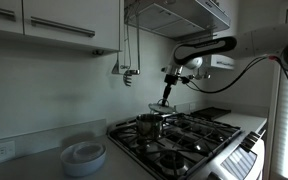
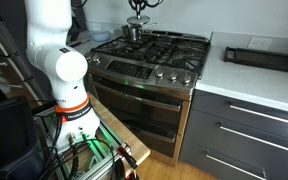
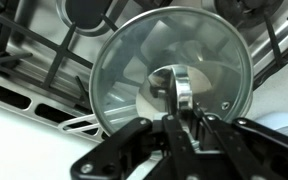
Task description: Move the silver pot to the right
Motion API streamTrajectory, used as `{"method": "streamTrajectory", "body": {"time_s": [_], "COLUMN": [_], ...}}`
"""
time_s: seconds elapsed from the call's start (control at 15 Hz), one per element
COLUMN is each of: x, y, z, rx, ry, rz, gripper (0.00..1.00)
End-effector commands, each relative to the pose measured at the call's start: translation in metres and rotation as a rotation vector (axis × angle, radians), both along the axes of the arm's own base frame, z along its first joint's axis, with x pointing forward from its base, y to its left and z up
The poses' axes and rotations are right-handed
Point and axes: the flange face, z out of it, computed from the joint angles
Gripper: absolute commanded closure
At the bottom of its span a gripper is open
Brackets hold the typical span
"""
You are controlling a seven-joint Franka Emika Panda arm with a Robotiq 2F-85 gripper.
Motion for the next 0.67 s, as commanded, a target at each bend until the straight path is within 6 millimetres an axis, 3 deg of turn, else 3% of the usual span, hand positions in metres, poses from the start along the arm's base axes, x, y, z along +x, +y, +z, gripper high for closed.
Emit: {"method": "streamTrajectory", "body": {"time_s": [0.0,0.6], "x": [0.010,0.019], "y": [0.022,0.058], "z": [-0.002,-0.003], "rx": [-0.023,-0.081], "ry": [0.020,0.008], "rz": [0.107,0.273], "gripper": [0.96,0.96]}}
